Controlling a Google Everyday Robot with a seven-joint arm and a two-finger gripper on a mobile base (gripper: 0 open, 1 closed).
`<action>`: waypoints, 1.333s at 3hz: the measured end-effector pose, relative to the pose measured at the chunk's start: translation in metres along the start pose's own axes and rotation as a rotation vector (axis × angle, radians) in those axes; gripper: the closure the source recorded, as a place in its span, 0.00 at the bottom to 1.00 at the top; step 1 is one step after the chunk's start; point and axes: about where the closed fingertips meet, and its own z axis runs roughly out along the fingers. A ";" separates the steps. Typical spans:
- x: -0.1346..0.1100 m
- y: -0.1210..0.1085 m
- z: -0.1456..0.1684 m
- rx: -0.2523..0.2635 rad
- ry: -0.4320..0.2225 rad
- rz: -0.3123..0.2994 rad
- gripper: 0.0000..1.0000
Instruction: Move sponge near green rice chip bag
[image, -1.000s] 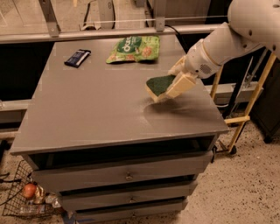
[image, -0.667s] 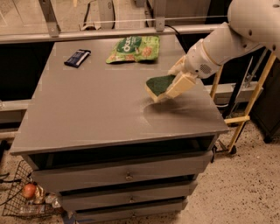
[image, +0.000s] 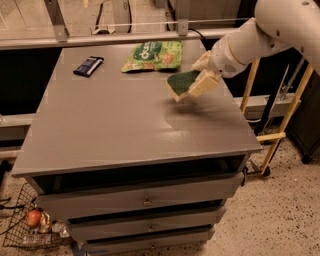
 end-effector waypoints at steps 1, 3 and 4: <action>-0.009 -0.052 0.002 0.138 -0.018 -0.065 1.00; -0.023 -0.109 0.044 0.265 -0.050 -0.088 1.00; -0.024 -0.108 0.048 0.259 -0.051 -0.089 0.82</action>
Offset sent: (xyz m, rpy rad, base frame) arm 0.1329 0.0121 0.0474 0.0482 -0.4002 -0.1138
